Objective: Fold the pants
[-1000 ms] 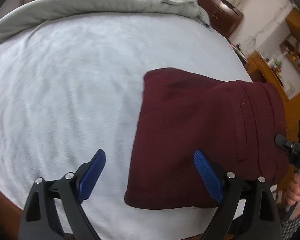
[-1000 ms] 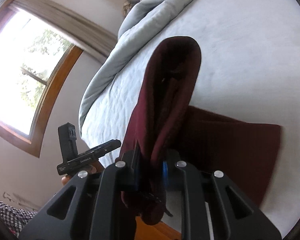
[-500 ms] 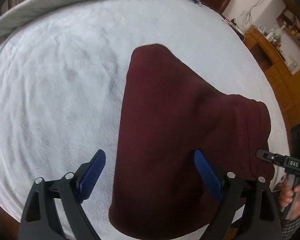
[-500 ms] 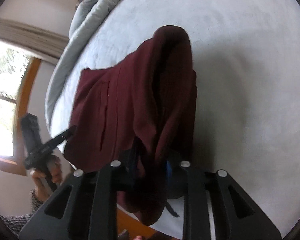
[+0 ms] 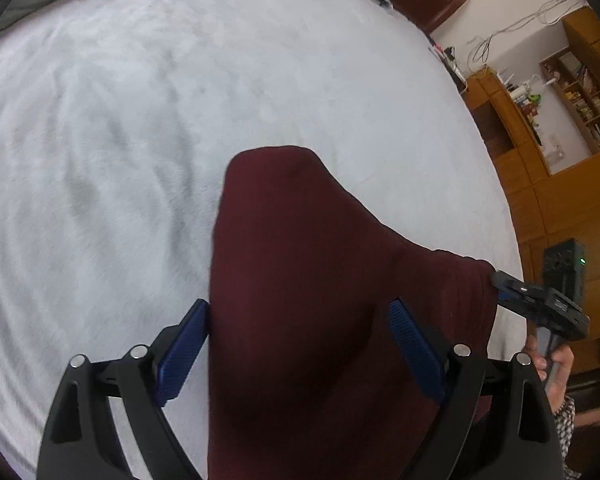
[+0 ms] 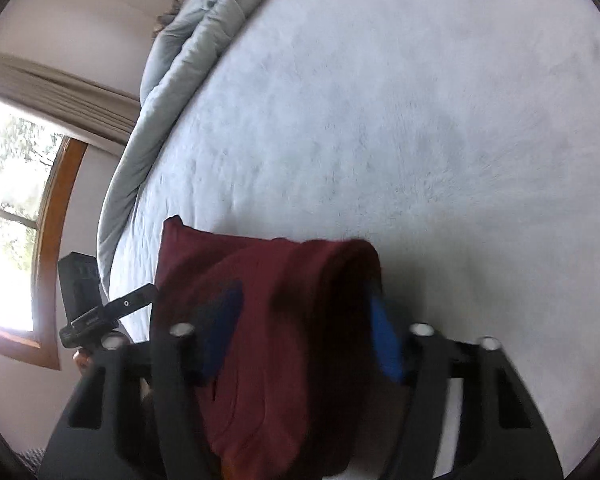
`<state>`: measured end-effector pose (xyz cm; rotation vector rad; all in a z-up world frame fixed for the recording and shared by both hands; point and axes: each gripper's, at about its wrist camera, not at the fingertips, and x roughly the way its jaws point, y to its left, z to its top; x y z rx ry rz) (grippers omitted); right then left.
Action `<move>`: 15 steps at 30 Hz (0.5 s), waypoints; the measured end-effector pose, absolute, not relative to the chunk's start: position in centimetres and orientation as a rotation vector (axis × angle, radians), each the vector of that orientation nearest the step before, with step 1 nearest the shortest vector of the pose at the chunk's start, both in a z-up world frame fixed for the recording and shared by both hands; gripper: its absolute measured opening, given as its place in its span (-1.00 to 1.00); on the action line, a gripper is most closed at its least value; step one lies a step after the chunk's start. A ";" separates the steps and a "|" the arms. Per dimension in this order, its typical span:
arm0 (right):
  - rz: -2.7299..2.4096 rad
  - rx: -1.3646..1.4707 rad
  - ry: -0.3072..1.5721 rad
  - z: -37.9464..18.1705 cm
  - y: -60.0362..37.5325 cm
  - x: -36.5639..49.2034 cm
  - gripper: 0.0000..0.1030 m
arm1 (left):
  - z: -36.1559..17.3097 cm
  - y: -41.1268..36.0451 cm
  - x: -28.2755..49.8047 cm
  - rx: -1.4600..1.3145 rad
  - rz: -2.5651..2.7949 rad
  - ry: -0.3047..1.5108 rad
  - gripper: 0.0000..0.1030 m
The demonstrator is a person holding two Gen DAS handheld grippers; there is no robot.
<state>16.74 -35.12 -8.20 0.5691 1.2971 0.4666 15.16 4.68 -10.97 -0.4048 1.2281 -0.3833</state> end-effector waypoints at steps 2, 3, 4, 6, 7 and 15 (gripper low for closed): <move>0.521 0.641 1.306 -8.8 -35.2 17.4 -0.77 | -11.8 4.5 16.0 -0.412 -0.386 1.255 0.72; 0.526 0.629 1.283 -8.1 -34.9 18.0 -0.85 | -12.1 4.5 16.2 -0.424 -0.381 1.257 0.67; 0.538 0.612 1.256 -7.3 -35.0 18.2 -0.86 | -12.3 4.5 16.4 -0.421 -0.355 1.262 0.52; 0.528 0.620 1.220 -6.6 -35.4 18.4 -0.87 | -12.6 4.3 16.4 -0.389 -0.327 1.264 0.44; 0.491 0.619 1.245 -7.1 -36.0 18.3 -0.87 | -12.7 4.1 16.2 -0.380 -0.328 1.256 0.44; 0.423 0.630 1.265 -8.5 -37.6 16.1 -0.35 | -12.3 4.0 15.3 -0.398 -0.308 1.284 0.45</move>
